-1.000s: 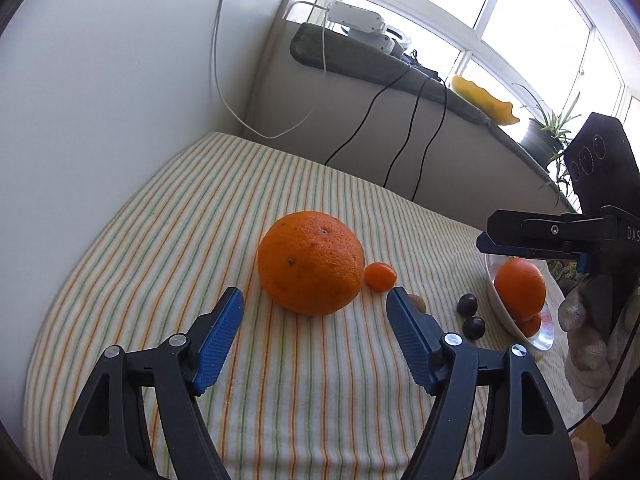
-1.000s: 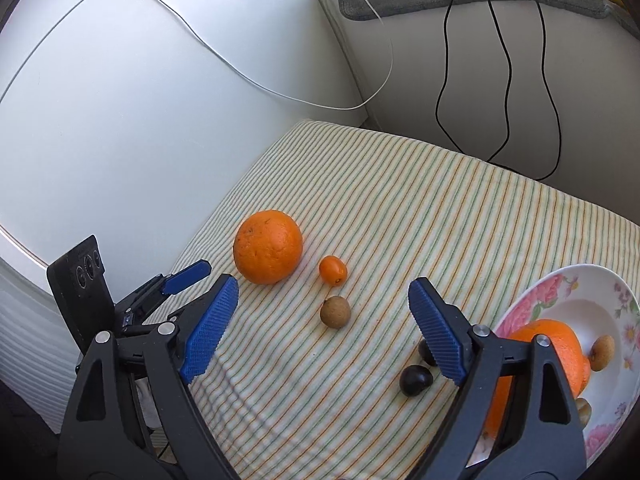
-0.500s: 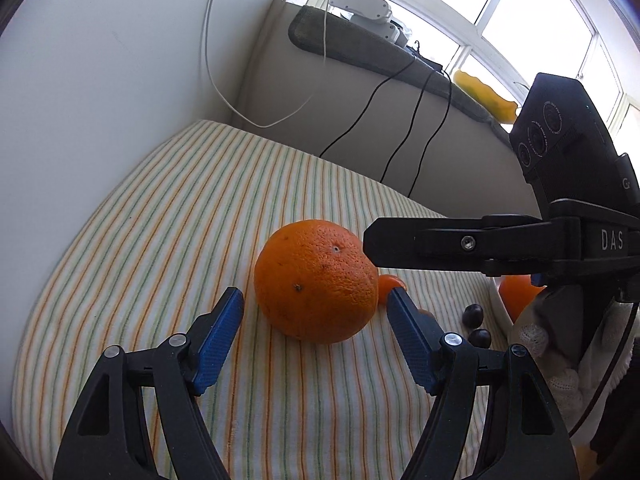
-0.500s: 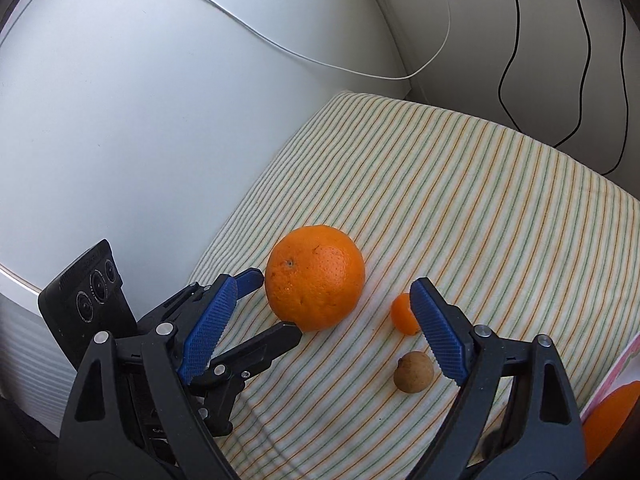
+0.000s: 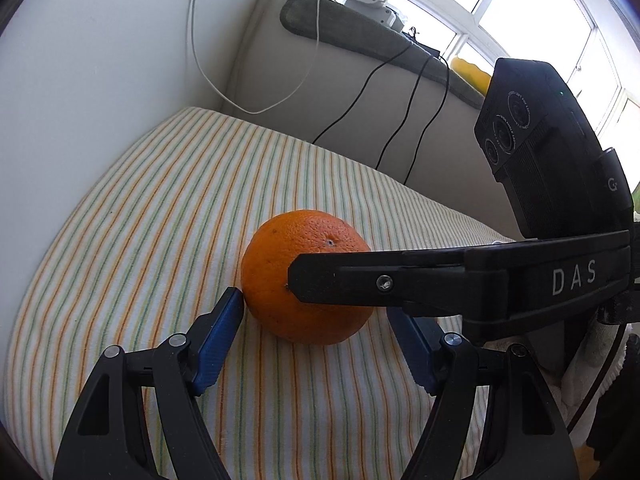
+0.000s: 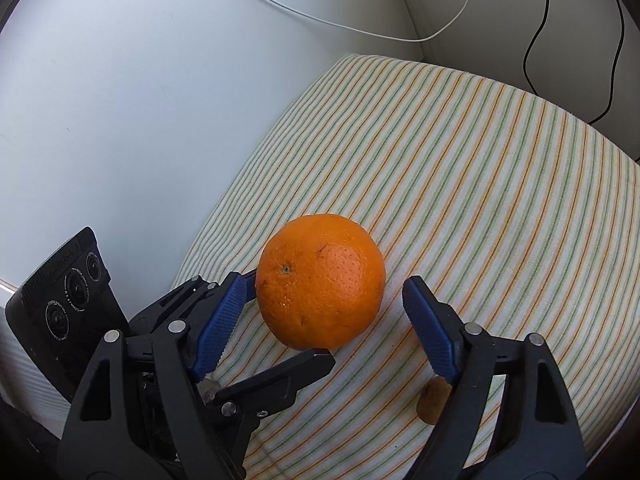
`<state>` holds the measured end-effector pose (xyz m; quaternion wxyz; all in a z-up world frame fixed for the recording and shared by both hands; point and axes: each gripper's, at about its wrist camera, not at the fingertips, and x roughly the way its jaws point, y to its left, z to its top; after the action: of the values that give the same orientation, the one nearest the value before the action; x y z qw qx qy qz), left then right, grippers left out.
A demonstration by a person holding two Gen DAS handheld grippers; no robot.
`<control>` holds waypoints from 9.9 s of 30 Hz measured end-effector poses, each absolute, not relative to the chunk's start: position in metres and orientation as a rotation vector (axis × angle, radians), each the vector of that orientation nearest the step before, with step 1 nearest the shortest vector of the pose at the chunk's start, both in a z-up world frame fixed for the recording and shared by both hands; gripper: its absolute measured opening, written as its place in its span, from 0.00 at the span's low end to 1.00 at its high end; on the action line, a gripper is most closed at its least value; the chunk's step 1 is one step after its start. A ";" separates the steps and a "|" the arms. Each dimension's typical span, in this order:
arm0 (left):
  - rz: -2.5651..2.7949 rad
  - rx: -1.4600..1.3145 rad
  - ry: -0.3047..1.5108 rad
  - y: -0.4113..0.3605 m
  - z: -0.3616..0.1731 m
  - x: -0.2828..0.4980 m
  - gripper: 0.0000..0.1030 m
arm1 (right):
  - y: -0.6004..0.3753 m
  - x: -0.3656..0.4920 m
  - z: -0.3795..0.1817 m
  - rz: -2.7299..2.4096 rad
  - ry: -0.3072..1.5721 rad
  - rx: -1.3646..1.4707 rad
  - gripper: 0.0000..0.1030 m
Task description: Organize fruits
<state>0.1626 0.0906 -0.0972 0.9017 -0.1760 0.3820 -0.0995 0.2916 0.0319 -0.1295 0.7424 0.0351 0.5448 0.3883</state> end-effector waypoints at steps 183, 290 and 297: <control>-0.419 -0.039 0.833 0.001 -0.114 0.164 0.22 | -0.094 0.180 -0.138 0.324 0.883 -0.186 0.24; -0.540 0.041 0.710 -0.158 -0.035 0.201 0.73 | -0.250 0.109 -0.087 0.297 0.648 -0.001 0.85; -0.523 0.027 0.689 -0.144 -0.028 0.196 0.74 | -0.246 0.104 -0.084 0.307 0.644 -0.012 0.85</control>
<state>0.1958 -0.1442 -0.0283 0.9077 0.0131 0.3340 -0.2535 0.1035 -0.2458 -0.0840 0.9370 -0.0056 0.3153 0.1504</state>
